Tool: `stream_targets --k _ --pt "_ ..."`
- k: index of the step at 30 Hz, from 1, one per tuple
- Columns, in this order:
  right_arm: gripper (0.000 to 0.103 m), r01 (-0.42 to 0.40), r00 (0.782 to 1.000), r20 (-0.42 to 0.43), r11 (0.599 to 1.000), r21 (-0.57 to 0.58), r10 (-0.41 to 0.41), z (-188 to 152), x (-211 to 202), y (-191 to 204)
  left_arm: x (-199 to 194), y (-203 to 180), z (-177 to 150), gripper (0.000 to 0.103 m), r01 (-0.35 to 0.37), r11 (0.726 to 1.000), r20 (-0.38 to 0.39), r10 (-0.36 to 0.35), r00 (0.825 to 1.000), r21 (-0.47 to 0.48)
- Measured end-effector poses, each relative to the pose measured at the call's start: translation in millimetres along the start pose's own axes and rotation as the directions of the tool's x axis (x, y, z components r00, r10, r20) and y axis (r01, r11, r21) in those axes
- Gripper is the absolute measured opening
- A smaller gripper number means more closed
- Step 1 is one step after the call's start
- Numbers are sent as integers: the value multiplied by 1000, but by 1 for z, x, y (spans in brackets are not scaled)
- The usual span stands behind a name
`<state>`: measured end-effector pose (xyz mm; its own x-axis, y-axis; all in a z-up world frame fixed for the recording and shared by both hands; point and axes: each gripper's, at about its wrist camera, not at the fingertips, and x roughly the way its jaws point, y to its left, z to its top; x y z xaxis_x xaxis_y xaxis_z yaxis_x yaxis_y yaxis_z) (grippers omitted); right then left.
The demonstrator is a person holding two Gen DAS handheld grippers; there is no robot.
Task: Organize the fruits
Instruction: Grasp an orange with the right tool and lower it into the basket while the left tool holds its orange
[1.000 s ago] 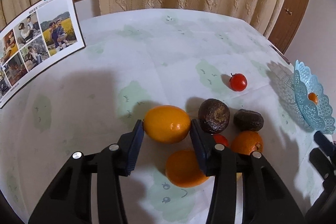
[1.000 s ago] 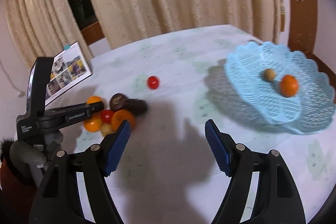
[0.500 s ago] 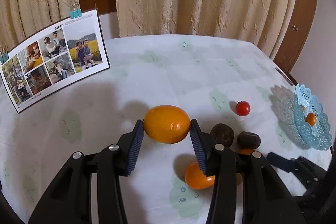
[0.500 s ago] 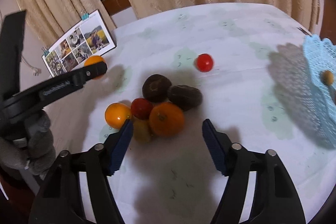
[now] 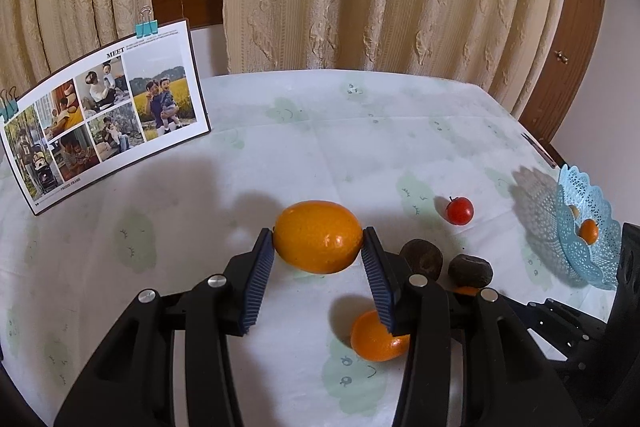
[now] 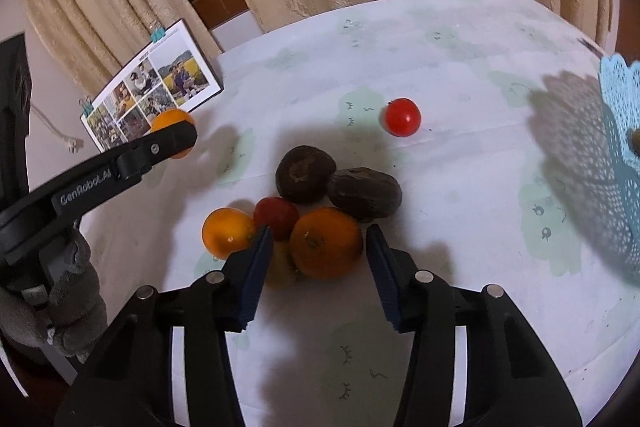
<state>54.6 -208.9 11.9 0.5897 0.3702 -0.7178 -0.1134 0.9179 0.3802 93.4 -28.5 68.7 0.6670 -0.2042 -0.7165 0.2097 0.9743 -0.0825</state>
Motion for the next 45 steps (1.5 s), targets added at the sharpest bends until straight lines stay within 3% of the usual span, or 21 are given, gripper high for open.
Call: stream_targets --k 18,27,33,40,45 --pt "39 -20 1000 -20 999 29 21 0 5 -6 0 -3 0 46 9 1000 1 -9 1000 6" --pt "39 9 996 86 1000 24 -11 -6 -40 -12 -4 -8 -2 46 15 1000 7 -15 1000 17" --pt "39 82 978 185 994 67 -94 -8 -79 -34 -8 -14 -2 46 20 999 14 -20 1000 28" --pt "39 192 930 291 972 136 -224 -14 -127 -68 -14 -22 -3 46 28 999 27 -29 999 44" --pt "39 230 904 313 948 218 -292 -19 -148 -99 -16 -29 -5 46 31 998 27 -33 999 57"
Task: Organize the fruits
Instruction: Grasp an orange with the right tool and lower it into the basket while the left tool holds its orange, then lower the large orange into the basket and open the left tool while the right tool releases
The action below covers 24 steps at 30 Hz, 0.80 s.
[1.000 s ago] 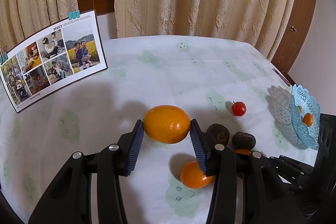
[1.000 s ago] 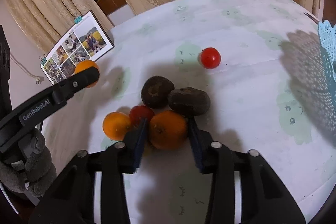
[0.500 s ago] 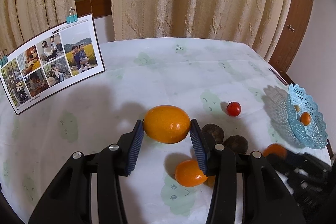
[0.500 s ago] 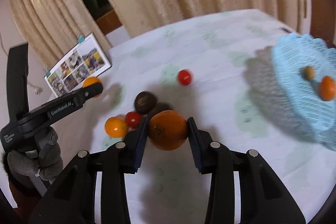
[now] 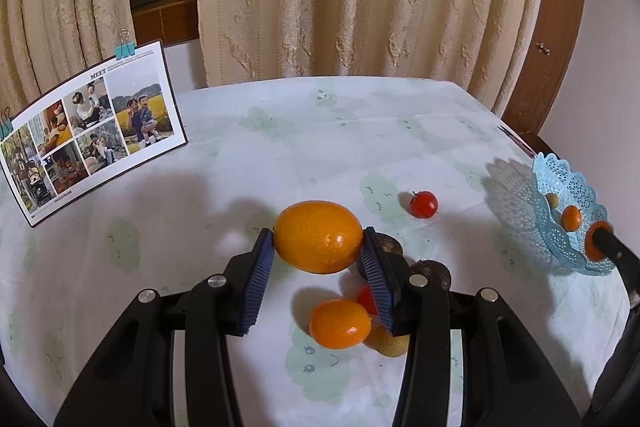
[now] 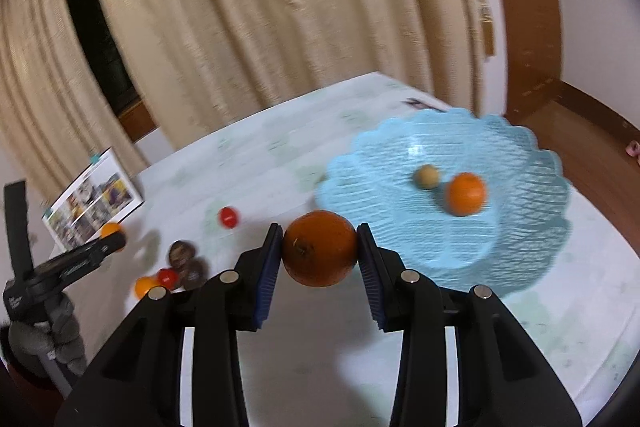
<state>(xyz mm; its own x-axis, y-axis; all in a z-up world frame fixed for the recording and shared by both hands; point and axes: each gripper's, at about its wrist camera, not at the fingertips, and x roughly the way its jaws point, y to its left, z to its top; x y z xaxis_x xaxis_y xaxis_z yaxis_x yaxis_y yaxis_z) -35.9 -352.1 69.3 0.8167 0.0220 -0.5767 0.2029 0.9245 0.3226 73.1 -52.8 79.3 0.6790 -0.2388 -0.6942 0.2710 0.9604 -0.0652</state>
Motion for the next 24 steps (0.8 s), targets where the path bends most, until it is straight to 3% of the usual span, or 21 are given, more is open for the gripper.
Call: stream_targets --k 11,24 --pt "39 118 992 39 991 66 -121 0 -11 -50 -3 -14 -1 46 4 1000 -1 -4 1000 7" --pt "42 152 983 84 978 140 -164 -7 -24 -84 -9 -52 4 46 31 998 11 -31 999 55"
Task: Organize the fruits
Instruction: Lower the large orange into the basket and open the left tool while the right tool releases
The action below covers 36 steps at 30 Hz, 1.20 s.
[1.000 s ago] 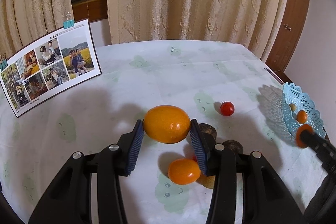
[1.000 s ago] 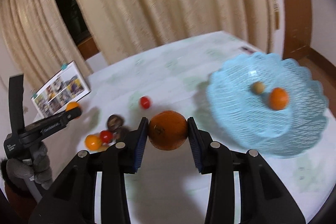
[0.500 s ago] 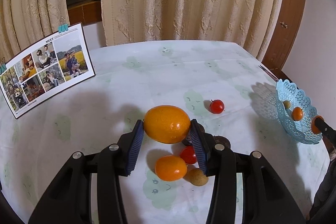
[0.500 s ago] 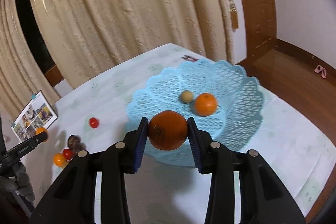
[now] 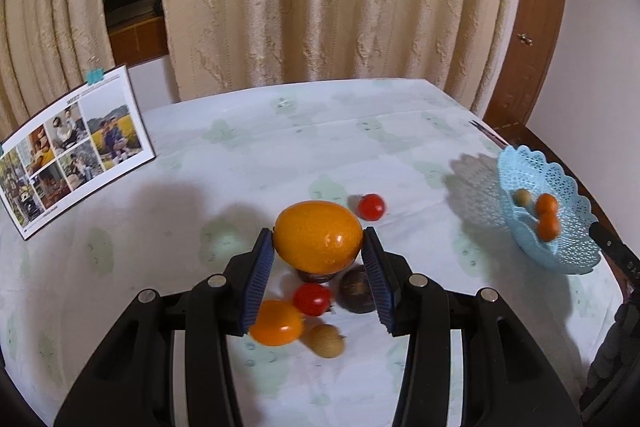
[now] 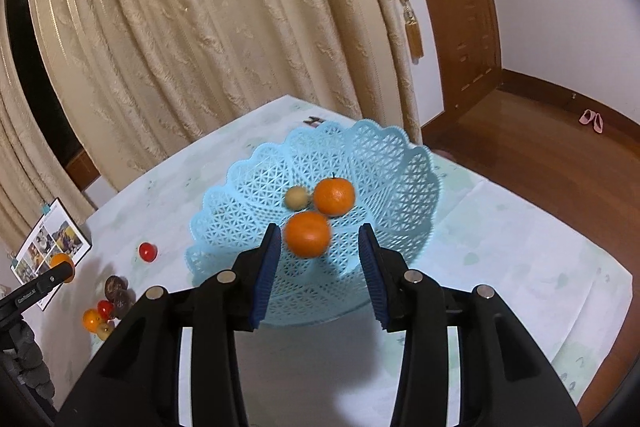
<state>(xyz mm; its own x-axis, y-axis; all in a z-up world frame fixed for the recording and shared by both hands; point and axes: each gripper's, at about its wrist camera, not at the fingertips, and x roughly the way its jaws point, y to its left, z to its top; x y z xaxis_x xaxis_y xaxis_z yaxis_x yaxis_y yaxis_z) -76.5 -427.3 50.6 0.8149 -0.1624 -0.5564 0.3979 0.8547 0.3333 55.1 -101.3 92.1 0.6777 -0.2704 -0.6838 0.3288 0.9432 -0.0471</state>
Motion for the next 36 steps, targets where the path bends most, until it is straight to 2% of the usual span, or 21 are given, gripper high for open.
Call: stream_targets --k 10,12,21,31,33,34,36 --pt "43 62 995 73 998 23 -64 -5 -9 -20 4 -64 5 46 76 993 -8 -76 997 94" --pt "50 67 994 81 997 31 -69 -6 -10 -24 5 -78 5 46 95 989 -11 -94 995 113" --pt "53 75 992 102 997 37 -78 -8 -16 -34 18 -151 9 46 184 958 -37 -181 983 220" --pt "53 72 992 97 995 62 -78 -10 -15 -37 36 -200 9 46 242 927 -69 -232 970 285" --pt "53 75 992 93 995 60 -80 -10 -13 -35 37 -205 10 50 253 922 -65 -244 968 293" --pt "53 75 993 92 995 59 -80 -10 -14 -35 36 -207 10 58 262 918 -57 -257 965 296" --pt "58 79 992 95 995 58 -84 -11 -15 -35 36 -208 11 63 271 915 -46 -270 962 298"
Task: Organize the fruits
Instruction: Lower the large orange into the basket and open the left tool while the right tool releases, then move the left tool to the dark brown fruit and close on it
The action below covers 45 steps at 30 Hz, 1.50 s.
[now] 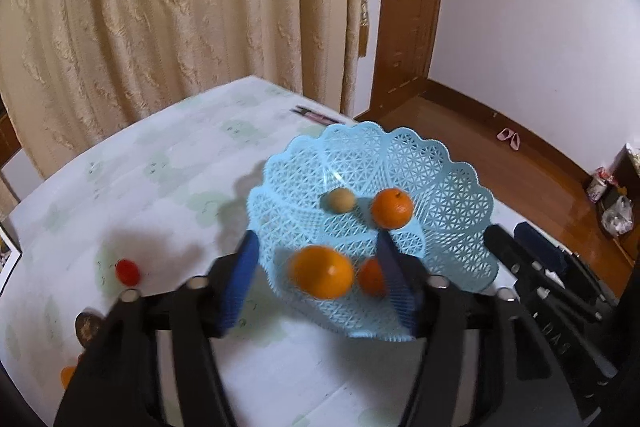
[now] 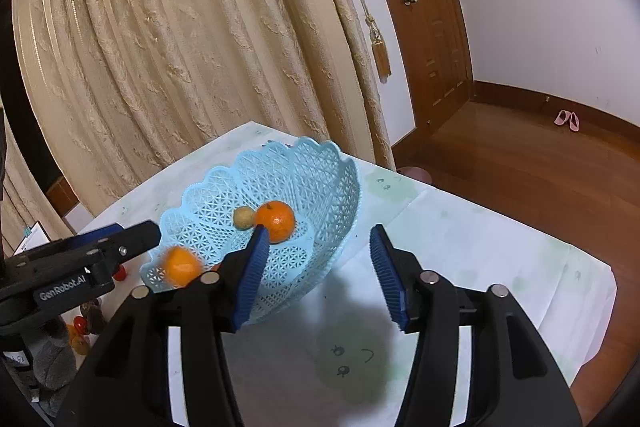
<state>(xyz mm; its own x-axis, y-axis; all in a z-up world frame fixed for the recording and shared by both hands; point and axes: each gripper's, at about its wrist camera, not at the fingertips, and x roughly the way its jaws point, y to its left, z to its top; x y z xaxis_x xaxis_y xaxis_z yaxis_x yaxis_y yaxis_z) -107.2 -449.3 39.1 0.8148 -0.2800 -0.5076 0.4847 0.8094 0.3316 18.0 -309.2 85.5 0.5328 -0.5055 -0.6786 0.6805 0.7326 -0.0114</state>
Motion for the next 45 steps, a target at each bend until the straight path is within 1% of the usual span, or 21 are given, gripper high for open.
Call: stream_targets --k 1,6,8,13,17,20,26,30,34,38,42,45 --pt "60 0 1000 3 1000 2 0 0 -1 0 0 -1 1 63 4 1000 1 -4 1000 0" --pt "60 -8 1000 -1 1000 -1 8 -1 -1 3 0 4 2 65 2 1000 -8 -2 1000 -22" --pt "61 -12 1000 -2 1000 -3 12 -1 0 5 -4 8 2 69 0 999 -2 0 1000 -33" --pt "62 -22 1000 1 1000 -8 22 -3 -2 12 -15 17 3 69 -9 999 14 10 1000 -53" --pt "67 -23 1000 11 1000 0 23 -4 -6 11 -23 24 5 69 -13 998 30 15 999 -69" --pt "67 -23 1000 15 1000 5 23 -3 -7 10 -29 30 6 69 -17 997 39 21 999 -80" --pt "67 -30 1000 8 1000 -5 30 -4 -7 14 -38 50 8 69 -41 992 52 47 998 -118" --pt "67 -38 999 6 999 -16 38 -3 -8 20 -44 70 7 69 -72 987 52 80 995 -142" --pt "67 -49 999 7 998 -26 50 -3 -10 28 -51 100 4 69 -124 975 51 136 989 -184" --pt "67 -66 998 0 997 -36 66 -5 -9 37 -56 135 -1 69 -177 954 35 191 981 -243" --pt "67 -85 996 -12 995 -56 84 -9 -7 47 -53 165 -7 69 -218 931 3 229 973 -293" --pt "67 -99 995 -21 992 -73 98 -11 -7 55 -45 178 -13 69 -233 921 -30 236 971 -313"
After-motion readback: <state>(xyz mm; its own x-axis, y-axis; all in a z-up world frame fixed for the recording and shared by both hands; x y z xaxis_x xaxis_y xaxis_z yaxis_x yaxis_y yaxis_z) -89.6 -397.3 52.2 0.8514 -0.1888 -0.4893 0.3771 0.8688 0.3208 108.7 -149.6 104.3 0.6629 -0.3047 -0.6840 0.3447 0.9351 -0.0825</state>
